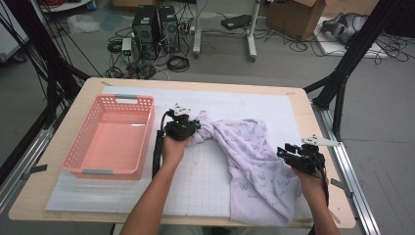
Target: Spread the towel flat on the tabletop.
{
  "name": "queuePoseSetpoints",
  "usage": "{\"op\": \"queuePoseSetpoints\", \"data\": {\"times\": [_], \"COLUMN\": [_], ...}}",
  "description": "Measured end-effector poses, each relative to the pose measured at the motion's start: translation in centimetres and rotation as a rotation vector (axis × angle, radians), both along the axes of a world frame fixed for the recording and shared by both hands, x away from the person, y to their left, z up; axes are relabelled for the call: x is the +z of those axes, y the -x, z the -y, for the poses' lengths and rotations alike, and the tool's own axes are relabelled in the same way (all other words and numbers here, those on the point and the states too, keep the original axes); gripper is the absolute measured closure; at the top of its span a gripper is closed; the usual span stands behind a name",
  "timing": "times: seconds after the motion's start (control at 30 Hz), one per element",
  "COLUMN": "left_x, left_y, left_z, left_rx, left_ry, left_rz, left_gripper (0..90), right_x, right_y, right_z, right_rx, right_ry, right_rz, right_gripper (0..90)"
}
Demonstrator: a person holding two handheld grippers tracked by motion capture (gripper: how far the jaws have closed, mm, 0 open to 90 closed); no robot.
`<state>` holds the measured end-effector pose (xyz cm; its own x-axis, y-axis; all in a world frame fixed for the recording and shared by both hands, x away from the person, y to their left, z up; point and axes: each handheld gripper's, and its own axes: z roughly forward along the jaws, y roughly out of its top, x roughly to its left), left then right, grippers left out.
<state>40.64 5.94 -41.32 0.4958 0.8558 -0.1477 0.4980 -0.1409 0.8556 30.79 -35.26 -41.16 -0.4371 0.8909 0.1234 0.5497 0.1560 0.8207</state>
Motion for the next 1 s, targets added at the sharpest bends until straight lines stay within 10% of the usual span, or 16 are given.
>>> {"op": "queuePoseSetpoints", "data": {"times": [0.1,0.27,0.57,1.0], "left_x": [0.0,0.0,-0.4,-3.9], "left_y": [-0.3,0.7,5.6,5.6], "left_z": [-0.6,0.8,2.6,8.8], "left_rx": [0.033,-0.078,-0.282,-0.388], "left_ry": [0.03,0.1,0.112,0.089], "left_rz": [0.005,-0.02,0.006,-0.162], "left_gripper": [83.3,50.9,56.3,46.0], "right_x": [-0.1,-0.3,-0.2,-0.1], "right_y": [-0.2,-0.4,0.0,-0.1], "right_z": [0.1,0.1,-0.1,-0.1], "right_rx": [-0.005,-0.005,0.012,0.002], "right_ry": [0.002,-0.005,-0.002,-0.01], "right_rz": [-0.012,-0.012,-0.005,-0.008], "right_gripper": [56.8,56.6,56.4,56.2]}}
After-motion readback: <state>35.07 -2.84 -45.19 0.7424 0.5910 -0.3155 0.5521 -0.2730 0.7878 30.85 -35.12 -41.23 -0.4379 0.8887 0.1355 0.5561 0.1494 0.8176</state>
